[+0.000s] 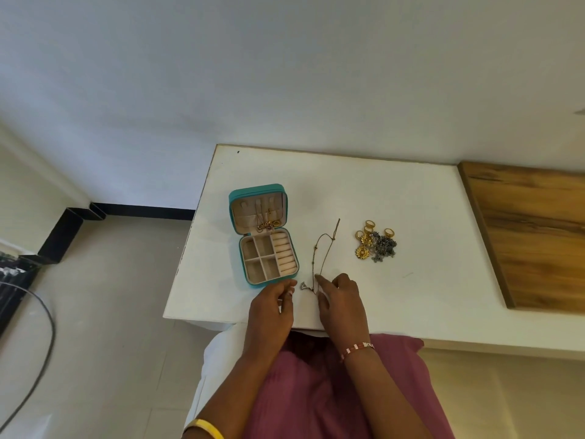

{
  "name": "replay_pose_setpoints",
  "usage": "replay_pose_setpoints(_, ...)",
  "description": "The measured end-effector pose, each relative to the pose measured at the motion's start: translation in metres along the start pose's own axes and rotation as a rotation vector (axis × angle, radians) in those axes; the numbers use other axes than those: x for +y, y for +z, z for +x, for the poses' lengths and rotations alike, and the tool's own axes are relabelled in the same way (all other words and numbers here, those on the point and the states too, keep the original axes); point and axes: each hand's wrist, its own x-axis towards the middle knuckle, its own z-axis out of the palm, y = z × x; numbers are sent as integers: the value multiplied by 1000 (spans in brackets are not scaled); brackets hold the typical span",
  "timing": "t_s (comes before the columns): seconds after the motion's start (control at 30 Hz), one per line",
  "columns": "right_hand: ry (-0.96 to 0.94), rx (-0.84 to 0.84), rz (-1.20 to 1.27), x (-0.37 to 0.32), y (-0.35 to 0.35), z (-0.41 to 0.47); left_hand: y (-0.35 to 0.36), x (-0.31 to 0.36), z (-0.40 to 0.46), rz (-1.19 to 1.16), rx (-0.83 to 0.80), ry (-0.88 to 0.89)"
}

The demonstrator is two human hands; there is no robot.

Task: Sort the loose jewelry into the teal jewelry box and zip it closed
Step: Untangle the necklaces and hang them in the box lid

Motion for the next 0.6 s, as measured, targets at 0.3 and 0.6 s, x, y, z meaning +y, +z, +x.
replay_pose_setpoints(0.3, 119, 1, 153, 7, -1, -4, 10, 1, -2, 250, -237, 168)
replay_pose_setpoints(0.6, 258, 60, 247, 14, -14, 50, 11, -1, -1, 335, -170, 203)
